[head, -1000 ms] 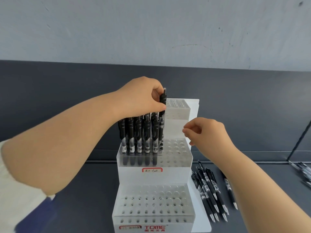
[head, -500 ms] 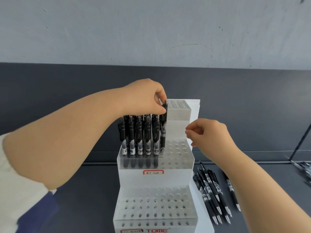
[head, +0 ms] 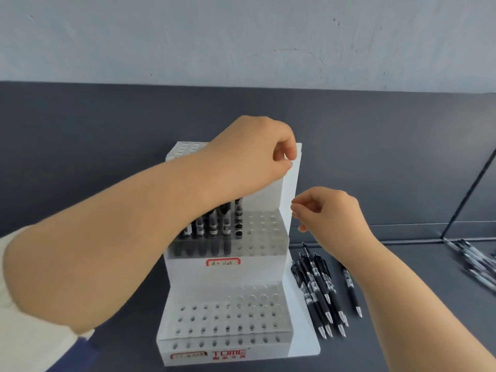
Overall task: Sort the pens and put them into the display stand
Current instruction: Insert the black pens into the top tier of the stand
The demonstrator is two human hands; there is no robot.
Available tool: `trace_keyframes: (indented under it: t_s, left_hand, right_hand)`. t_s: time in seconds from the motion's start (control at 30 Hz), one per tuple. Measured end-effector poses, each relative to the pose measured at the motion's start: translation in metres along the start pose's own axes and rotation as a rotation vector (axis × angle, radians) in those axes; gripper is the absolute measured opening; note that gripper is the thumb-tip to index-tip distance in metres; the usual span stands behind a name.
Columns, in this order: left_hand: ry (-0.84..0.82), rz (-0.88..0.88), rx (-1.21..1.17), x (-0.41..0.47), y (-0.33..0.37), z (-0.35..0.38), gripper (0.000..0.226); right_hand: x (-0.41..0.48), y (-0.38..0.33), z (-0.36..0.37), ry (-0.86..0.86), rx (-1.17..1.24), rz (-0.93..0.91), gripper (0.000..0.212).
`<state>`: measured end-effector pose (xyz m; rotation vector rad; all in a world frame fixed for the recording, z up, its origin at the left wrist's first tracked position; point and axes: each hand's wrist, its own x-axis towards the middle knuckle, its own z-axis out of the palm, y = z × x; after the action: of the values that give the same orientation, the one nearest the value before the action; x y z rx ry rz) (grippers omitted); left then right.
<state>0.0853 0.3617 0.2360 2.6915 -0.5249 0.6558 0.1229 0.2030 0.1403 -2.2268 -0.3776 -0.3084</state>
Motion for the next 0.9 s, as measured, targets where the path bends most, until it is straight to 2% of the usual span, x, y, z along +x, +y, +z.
trace_keyframes:
  t_s: [0.13,0.27,0.4,0.5,0.6,0.67,0.73,0.83,0.9]
  left_hand:
    - [-0.054,0.068,0.005,-0.003,0.033,0.044,0.012]
    - [-0.245,0.110,0.177,-0.005,0.058,0.097,0.017]
    - [-0.582,-0.032,0.423,-0.005,0.081,0.141,0.031]
    - [-0.759,-0.153,0.443,-0.015,0.091,0.174,0.036]
    - [-0.873,-0.209,0.545,-0.027,0.087,0.205,0.032]
    - [-0.941,-0.314,0.518,-0.031,0.087,0.213,0.032]
    - [-0.866,-0.513,0.432,-0.036,0.089,0.220,0.042]
    - [-0.828,-0.504,0.561,-0.051,0.080,0.230,0.040]
    - [-0.796,-0.518,0.640,-0.054,0.076,0.238,0.047]
  right_hand:
    - [-0.006,0.027,-0.011,0.028,0.000,0.044,0.019]
    - [-0.006,0.063,-0.023,-0.030,-0.072,0.123,0.031]
    - [-0.010,0.110,-0.028,-0.143,-0.088,0.221,0.015]
    - [-0.016,0.145,-0.027,-0.213,-0.149,0.255,0.011]
    - [-0.022,0.170,-0.020,-0.321,-0.244,0.292,0.022]
    - [-0.024,0.181,-0.014,-0.410,-0.315,0.303,0.036]
    - [-0.024,0.189,-0.008,-0.465,-0.349,0.286,0.047]
    - [-0.019,0.193,-0.007,-0.520,-0.362,0.263,0.048]
    - [-0.014,0.194,-0.009,-0.566,-0.387,0.251,0.046]
